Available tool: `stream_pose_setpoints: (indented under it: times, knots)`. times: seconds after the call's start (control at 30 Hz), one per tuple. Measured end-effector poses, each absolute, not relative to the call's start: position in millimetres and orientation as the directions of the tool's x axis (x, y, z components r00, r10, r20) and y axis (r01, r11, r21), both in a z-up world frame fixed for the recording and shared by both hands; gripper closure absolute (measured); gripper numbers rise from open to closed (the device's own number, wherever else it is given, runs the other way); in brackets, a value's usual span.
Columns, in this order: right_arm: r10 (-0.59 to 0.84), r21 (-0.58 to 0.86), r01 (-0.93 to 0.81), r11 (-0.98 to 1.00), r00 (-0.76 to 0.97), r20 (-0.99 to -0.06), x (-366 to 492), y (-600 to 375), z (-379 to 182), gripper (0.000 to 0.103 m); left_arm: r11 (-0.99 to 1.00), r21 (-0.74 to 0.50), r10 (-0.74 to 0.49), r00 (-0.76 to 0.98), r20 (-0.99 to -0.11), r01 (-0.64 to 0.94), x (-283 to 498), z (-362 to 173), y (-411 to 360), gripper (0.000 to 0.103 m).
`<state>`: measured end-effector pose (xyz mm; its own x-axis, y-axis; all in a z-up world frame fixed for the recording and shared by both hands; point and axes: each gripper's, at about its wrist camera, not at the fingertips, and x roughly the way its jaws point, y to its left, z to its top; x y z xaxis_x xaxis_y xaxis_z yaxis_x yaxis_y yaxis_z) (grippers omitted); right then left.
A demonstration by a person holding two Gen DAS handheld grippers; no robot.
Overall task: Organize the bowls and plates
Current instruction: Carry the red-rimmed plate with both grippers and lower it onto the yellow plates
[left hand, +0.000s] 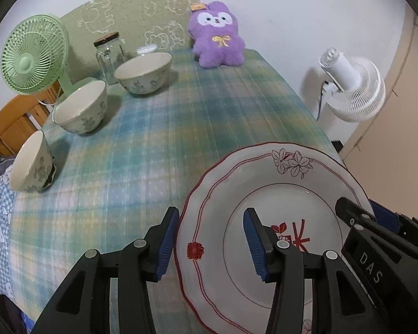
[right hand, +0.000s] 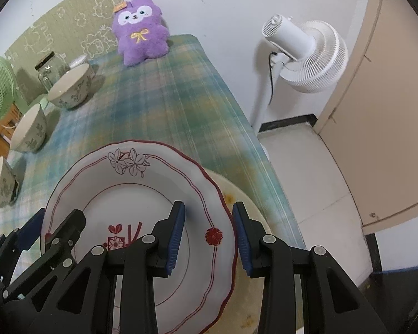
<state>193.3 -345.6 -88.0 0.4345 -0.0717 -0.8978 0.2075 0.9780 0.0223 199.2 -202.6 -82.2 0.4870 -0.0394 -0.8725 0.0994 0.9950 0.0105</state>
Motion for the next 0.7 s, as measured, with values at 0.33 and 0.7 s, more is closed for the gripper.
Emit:
stream_pose_setpoints:
  times: [0.33, 0.7]
  knots:
    - [-0.102, -0.002, 0.225, 0.974, 0.430, -0.897, 172, -350, -101, 0.064, 0.991, 0.020, -0.045, 0.460, -0.887, 0.136, 180, -97, -213, 0.055]
    - [-0.145, -0.064, 0.198, 0.978, 0.428, -0.892, 176, -343, -103, 0.064, 0.993, 0.021, -0.035, 0.479, -0.877, 0.112, 182, -102, -213, 0.055]
